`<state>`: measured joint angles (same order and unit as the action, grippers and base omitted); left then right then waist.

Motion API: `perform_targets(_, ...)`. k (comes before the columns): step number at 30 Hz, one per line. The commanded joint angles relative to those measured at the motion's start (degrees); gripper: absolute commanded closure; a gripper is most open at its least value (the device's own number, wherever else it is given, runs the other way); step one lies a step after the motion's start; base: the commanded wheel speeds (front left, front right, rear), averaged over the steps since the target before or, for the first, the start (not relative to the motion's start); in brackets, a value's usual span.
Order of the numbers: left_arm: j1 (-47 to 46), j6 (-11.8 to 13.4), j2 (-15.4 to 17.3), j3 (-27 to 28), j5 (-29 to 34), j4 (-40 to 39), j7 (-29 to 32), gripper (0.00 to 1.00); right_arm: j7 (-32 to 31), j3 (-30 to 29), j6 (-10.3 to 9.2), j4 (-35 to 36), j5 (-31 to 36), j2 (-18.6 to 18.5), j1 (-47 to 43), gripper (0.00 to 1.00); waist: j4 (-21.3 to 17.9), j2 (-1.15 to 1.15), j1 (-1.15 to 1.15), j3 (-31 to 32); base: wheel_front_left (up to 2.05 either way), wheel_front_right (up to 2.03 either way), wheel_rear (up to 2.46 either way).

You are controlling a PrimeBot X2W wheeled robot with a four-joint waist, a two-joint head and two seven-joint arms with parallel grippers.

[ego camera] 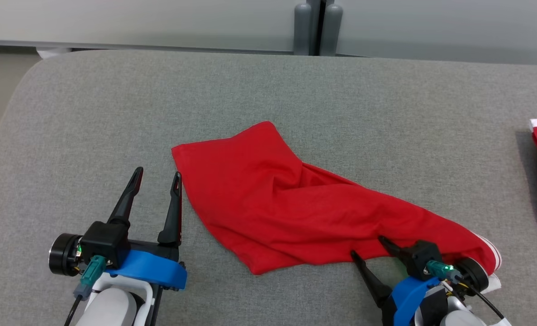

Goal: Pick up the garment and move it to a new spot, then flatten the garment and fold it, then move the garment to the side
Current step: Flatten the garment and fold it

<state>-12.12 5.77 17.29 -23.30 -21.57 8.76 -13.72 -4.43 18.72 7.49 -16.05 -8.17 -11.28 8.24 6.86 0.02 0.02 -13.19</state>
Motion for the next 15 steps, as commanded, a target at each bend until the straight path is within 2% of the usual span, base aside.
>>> perform_targets(1, -1.1, -0.1, -0.1, 0.0, 0.4, 0.3, -0.3, 0.0, 0.2, 0.4, 0.0, -0.7, -0.5, -0.3, 1.2, 0.0, 0.9, -0.02, -0.02, -1.0, 0.0, 0.0, 0.0)
perform_targets(3, -1.5, -0.2, -0.4, 0.1, 0.5, 0.9, -0.6, 0.0, 0.4, 1.2, 0.0, -3.0, -1.4, -0.7, 2.2, 0.0, 0.9, -0.02, -0.02, -1.2, 0.0, 0.0, 0.0)
perform_targets(4, -1.6, -0.2, -0.5, 0.2, 0.5, 1.2, -0.6, 0.0, 0.6, 1.8, 0.0, -3.9, -2.0, -0.9, 2.4, 0.68, 0.9, -0.02, -0.02, -1.1, 0.0, 0.0, 0.0)
perform_targets(5, -1.6, -0.2, -0.6, 0.2, 0.5, 1.4, -0.8, 0.0, 0.7, 2.2, 0.0, -4.6, -2.7, -1.0, 2.6, 1.0, 0.7, -0.02, -0.02, -1.0, 0.0, 0.0, 0.0)
perform_targets(9, -0.9, -0.1, -0.6, 0.6, 0.4, 2.1, -1.1, 0.0, 2.7, 3.7, 0.0, -3.8, -5.3, -1.6, 2.7, 1.0, -0.2, -0.02, -0.02, 0.1, 0.0, 0.0, 0.0)
perform_targets(15, 0.5, 0.0, -0.4, 0.9, 0.3, 2.5, -1.3, 0.0, 5.4, 3.4, 0.0, 3.1, -8.1, -3.9, 1.0, 1.0, -2.0, -0.02, -0.02, 2.9, 0.0, 0.0, 0.0)
